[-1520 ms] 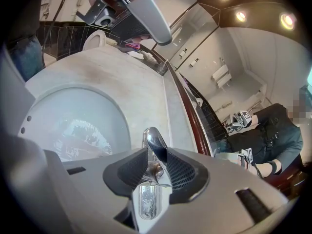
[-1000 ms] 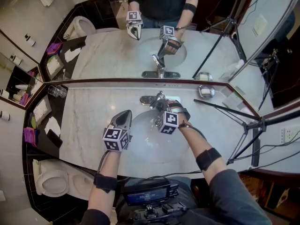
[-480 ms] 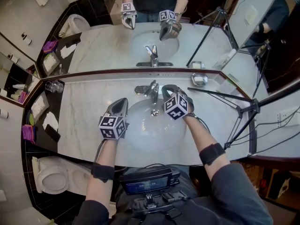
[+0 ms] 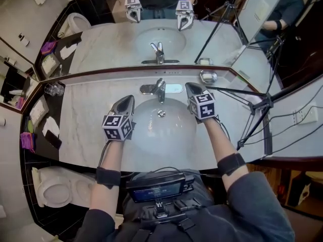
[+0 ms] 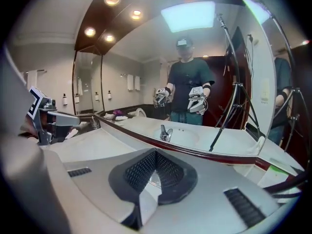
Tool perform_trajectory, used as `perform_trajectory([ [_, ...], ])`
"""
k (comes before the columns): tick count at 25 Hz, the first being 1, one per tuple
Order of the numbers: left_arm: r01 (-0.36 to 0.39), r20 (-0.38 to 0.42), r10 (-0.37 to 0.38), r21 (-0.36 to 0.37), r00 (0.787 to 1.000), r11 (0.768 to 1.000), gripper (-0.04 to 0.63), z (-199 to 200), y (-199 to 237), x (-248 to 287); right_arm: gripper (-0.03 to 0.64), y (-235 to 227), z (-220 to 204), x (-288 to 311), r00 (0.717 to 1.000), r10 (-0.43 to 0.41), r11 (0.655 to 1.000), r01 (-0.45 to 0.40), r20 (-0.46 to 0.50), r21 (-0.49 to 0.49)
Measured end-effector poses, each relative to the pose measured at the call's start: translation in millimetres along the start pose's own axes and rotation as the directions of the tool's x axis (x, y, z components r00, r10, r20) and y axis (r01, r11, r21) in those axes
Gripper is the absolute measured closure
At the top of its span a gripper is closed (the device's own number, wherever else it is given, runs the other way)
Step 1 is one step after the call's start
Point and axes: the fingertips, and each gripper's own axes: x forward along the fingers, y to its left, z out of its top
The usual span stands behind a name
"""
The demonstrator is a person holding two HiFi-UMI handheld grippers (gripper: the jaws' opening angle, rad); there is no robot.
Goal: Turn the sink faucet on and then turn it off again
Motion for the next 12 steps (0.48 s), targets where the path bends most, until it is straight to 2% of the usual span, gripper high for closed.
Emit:
perform_trajectory([
  [5,0.002,0.004,-0.002,0.001,1.0,1.0,0.601,-1,3,-7,0.6,-10,-5,-22,0.999,-0.012,0.988,0.005,0.041,0.153],
  [12,0.008,0.022,-0.008,0.012,1.0,1.0,0.601,0,2,-13,0.6,-18,-30,-48,0.998,-0.049,0.971,0.037,0.044,0.235],
])
